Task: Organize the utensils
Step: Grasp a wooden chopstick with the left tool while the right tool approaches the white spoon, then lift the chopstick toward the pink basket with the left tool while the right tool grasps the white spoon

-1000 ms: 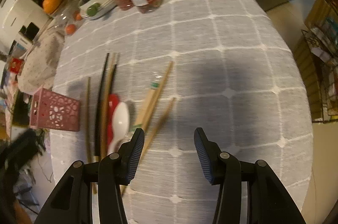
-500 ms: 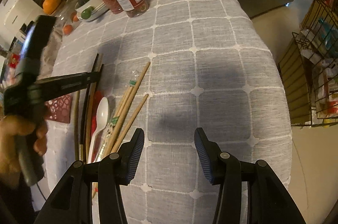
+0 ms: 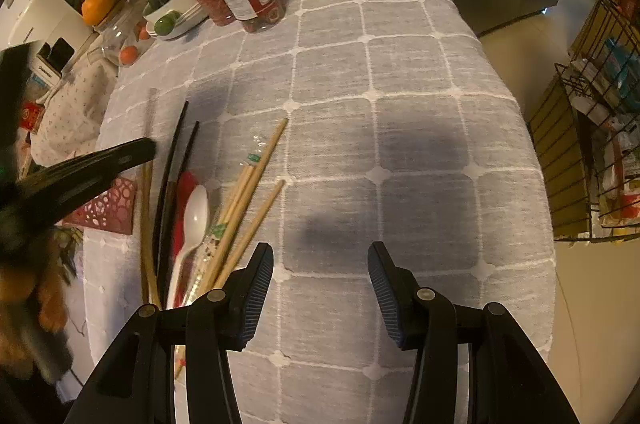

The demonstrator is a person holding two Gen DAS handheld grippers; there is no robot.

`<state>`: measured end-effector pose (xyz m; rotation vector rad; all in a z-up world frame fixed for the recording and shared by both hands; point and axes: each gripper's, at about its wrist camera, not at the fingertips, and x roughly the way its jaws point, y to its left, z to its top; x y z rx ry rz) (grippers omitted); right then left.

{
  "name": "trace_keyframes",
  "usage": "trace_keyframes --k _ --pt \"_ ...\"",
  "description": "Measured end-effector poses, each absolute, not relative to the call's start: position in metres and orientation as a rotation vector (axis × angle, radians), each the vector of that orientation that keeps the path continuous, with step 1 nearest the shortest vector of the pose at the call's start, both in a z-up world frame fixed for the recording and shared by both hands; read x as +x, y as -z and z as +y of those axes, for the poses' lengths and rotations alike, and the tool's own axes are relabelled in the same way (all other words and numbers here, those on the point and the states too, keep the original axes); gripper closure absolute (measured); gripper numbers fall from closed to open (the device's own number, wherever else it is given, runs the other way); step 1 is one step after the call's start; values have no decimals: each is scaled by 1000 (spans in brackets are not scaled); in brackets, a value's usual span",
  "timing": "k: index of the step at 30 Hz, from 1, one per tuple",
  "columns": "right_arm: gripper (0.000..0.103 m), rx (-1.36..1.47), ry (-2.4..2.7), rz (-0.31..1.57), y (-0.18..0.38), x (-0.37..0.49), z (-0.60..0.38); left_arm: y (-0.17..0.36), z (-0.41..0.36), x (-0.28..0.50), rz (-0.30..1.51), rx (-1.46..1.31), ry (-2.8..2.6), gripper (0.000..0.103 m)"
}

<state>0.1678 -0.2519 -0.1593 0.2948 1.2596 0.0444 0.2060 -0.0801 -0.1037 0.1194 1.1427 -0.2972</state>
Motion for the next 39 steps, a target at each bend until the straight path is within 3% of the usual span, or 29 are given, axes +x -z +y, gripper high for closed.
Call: trace_keyframes --k 10,28,31,34,39 --pt "57 340 -241 1199 152 189 -200 27 -19 140 926 39 332 97" --pt "67 315 -275 1238 192 222 -164 31 37 105 884 -42 282 97" --pt "74 318 -290 1245 196 225 -159 33 39 104 885 -44 277 97" --pt "93 300 -296 1272 203 223 -154 34 42 106 886 -45 266 97" --pt "99 309 -299 1235 196 219 -154 32 48 106 870 -53 239 97"
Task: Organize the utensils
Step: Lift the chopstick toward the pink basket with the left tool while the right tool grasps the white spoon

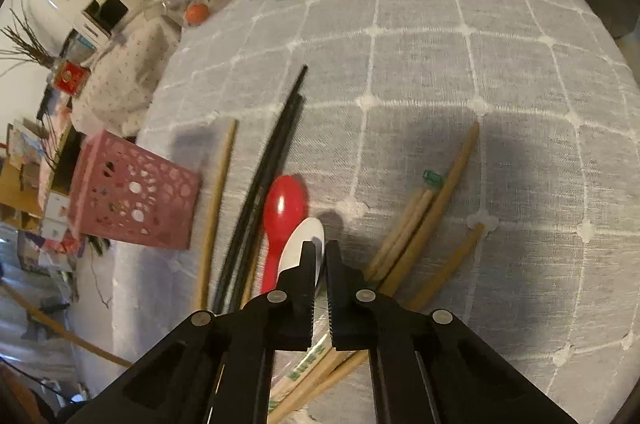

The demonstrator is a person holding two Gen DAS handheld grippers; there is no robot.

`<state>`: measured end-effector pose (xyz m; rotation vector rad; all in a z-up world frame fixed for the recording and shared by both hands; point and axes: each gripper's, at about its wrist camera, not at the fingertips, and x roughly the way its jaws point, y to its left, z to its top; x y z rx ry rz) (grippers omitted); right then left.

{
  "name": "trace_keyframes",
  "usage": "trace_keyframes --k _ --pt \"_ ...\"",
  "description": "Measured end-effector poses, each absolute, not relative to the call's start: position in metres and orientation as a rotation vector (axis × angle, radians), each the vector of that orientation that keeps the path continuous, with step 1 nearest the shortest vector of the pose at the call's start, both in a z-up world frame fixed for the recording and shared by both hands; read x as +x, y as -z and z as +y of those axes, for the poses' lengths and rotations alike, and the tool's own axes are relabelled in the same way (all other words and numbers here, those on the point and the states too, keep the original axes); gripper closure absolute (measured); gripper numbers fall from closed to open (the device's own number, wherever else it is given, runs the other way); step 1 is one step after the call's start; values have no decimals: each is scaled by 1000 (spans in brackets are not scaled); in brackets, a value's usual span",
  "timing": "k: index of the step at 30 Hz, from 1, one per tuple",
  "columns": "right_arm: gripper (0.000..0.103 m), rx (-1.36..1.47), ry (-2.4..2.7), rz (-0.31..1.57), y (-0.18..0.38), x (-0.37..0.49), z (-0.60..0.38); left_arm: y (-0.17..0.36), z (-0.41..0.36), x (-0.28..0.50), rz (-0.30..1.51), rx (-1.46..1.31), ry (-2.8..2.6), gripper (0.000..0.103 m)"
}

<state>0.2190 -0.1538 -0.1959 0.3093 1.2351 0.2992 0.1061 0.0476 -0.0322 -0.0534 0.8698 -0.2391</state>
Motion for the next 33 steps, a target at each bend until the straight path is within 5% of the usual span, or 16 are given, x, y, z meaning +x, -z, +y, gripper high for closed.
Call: trace_keyframes --k 23,33 --pt "100 196 -246 779 62 150 -134 -57 81 80 350 -203 154 97" --pt "100 185 -235 766 64 146 -130 -16 87 134 428 -191 61 97"
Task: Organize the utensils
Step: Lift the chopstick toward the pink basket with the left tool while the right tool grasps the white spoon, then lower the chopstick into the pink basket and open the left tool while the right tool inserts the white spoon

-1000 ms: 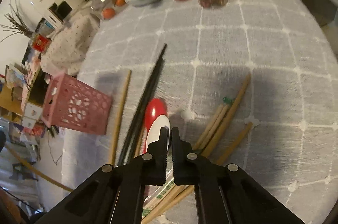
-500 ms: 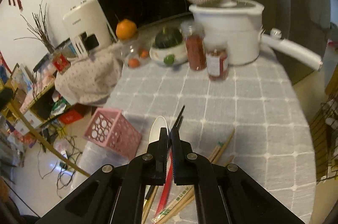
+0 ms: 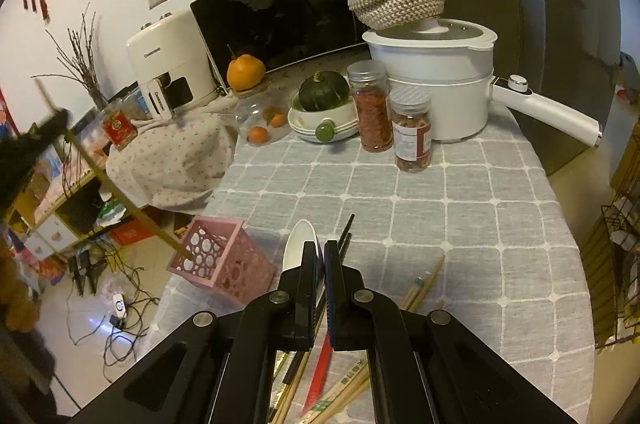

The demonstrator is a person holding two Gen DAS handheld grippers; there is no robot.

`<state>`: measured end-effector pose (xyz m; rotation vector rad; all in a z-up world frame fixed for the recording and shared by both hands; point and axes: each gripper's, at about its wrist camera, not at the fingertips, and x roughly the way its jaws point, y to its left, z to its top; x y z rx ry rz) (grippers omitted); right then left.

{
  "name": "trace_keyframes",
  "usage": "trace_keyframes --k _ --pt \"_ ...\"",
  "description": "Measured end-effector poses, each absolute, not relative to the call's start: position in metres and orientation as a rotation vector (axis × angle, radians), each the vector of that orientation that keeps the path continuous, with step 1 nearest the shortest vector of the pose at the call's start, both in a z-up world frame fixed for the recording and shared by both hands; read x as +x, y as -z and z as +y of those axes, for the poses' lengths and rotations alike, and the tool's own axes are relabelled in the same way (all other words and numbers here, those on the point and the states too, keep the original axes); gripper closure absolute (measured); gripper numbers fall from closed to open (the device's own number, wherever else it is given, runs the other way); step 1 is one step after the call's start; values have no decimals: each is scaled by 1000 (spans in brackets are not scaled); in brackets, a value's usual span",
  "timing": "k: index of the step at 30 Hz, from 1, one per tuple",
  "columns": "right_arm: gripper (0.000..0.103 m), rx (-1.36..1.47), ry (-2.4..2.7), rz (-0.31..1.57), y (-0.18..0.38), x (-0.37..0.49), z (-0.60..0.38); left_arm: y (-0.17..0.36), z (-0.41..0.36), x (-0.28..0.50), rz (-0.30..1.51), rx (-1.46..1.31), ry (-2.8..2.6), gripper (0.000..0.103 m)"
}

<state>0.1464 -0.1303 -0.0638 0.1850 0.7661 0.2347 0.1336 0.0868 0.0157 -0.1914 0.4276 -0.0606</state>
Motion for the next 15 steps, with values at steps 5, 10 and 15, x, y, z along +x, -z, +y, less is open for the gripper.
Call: trace_keyframes --k 5,10,15 --pt "99 168 -238 750 61 145 -128 9 91 160 537 -207 42 97" --pt "99 143 -252 731 56 142 -121 26 89 177 597 -211 46 97" --pt "99 131 -271 705 51 139 -114 32 81 187 614 -179 60 97"
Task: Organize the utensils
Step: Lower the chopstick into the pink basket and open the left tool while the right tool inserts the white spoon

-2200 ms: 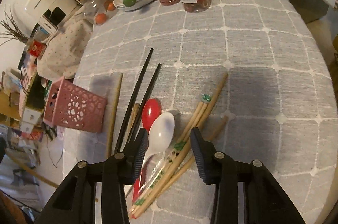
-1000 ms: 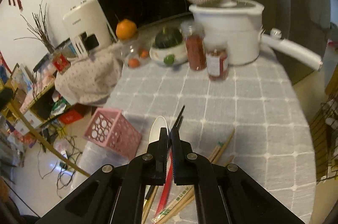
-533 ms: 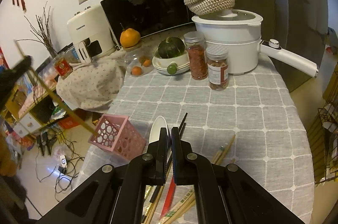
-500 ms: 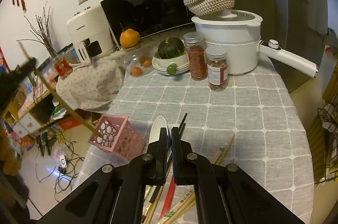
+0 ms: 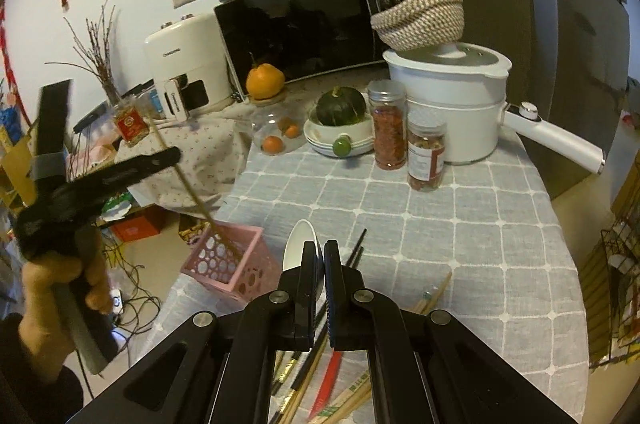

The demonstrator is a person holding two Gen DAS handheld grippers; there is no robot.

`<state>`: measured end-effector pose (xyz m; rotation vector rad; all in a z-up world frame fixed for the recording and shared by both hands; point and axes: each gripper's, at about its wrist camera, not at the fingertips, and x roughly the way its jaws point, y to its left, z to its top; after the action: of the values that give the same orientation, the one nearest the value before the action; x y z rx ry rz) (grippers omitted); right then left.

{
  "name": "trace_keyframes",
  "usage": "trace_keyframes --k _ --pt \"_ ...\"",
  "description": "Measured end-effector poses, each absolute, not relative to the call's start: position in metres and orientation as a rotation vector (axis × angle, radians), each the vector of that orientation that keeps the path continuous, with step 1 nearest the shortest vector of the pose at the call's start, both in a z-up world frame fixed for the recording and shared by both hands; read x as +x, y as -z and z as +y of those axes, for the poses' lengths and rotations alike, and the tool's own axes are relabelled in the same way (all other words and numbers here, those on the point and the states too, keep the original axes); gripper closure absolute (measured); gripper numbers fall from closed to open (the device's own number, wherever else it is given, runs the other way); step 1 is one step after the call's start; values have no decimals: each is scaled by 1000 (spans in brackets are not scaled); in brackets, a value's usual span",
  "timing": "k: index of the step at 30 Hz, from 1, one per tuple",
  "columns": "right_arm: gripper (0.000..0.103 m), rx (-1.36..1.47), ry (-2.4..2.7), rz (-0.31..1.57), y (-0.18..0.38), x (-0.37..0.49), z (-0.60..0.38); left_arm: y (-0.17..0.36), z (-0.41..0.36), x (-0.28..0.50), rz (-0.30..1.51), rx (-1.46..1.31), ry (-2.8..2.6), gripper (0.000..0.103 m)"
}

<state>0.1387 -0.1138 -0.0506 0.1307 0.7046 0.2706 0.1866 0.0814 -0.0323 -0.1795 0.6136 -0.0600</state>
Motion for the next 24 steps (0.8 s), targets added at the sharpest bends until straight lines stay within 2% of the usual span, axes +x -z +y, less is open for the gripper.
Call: trace_keyframes --k 3,7,13,17,19,24 --pt "99 131 -276 690 48 139 -109 34 79 188 620 -171 53 94" --pt "99 138 -262 661 41 141 -105 29 76 185 626 -166 58 65" --pt "99 168 -225 597 22 152 -97 16 81 165 656 -142 48 42" --pt "99 199 -195 538 11 164 -89 17 88 151 734 -106 -12 34" --pt "99 204 -174 515 10 172 -82 20 92 143 767 -71 -53 27" --pt "99 196 -147 474 18 185 -63 32 104 131 820 -41 -86 23"
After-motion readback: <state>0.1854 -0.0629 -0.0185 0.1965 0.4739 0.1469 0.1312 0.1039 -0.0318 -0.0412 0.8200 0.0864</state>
